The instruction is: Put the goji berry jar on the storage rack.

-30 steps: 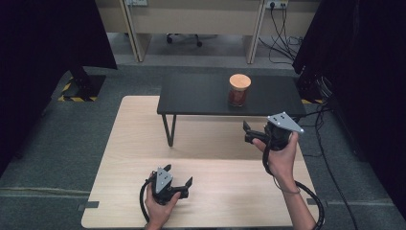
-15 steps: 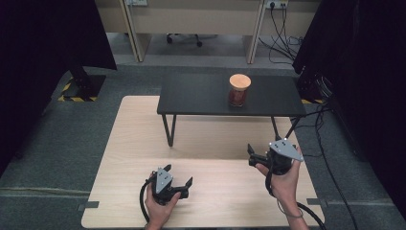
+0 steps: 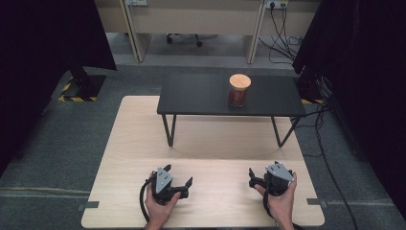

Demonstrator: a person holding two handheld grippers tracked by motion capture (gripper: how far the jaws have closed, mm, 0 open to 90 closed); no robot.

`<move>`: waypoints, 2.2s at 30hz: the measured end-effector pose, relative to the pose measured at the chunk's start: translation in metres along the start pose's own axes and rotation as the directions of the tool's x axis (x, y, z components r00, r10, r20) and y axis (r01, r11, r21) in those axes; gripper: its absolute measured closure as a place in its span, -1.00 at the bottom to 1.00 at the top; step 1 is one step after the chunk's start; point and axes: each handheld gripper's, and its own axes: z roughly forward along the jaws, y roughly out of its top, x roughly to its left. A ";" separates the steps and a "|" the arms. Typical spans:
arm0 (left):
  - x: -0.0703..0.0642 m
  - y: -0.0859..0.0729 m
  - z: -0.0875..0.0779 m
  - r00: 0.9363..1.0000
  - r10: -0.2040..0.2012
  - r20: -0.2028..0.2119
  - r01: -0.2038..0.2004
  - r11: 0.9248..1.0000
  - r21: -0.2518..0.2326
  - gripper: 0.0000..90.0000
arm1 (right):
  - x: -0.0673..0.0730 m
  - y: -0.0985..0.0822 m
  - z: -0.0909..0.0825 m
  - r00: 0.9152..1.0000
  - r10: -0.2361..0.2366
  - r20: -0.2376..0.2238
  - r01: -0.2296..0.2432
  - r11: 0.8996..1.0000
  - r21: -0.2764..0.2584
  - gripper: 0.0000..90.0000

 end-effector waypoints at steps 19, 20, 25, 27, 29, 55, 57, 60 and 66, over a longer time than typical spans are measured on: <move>0.000 0.000 0.000 1.000 -0.002 -0.003 0.002 1.000 0.000 -0.95 | -0.001 -0.023 -0.003 0.999 0.040 0.018 -0.040 0.999 0.001 -0.97; 0.000 0.000 0.000 1.000 -0.004 -0.003 0.004 1.000 0.000 -0.95 | -0.001 -0.023 -0.003 0.999 0.038 0.018 -0.038 0.999 -0.001 -0.97; 0.000 0.000 0.000 1.000 -0.001 -0.003 0.001 1.000 0.000 -0.95 | -0.002 -0.024 -0.003 0.999 0.038 0.015 -0.038 0.999 -0.004 -0.97; 0.000 0.000 0.000 1.000 -0.002 -0.002 0.002 1.000 0.001 -0.95 | -0.002 -0.025 -0.003 0.999 0.041 0.014 -0.041 0.999 -0.006 -0.97; 0.000 0.000 0.000 1.000 -0.002 -0.002 0.002 1.000 0.001 -0.95 | -0.002 -0.025 -0.004 0.999 0.043 0.015 -0.043 0.999 -0.008 -0.97; 0.000 0.000 0.000 1.000 -0.015 -0.002 0.015 1.000 0.001 -0.95 | -0.003 -0.027 -0.005 0.999 0.051 0.011 -0.051 0.998 -0.021 -0.97; 0.000 0.000 0.000 1.000 -0.015 -0.002 0.015 1.000 0.001 -0.95 | -0.003 -0.027 -0.005 0.999 0.052 0.011 -0.052 0.998 -0.021 -0.97; 0.000 0.000 0.000 1.000 -0.014 -0.003 0.014 1.000 0.001 -0.95 | -0.003 -0.028 -0.005 0.999 0.052 0.012 -0.051 0.998 -0.022 -0.97; 0.000 0.000 0.000 1.000 -0.014 -0.003 0.014 1.000 0.001 -0.95 | -0.003 -0.028 -0.005 0.998 0.056 0.012 -0.056 0.998 -0.023 -0.97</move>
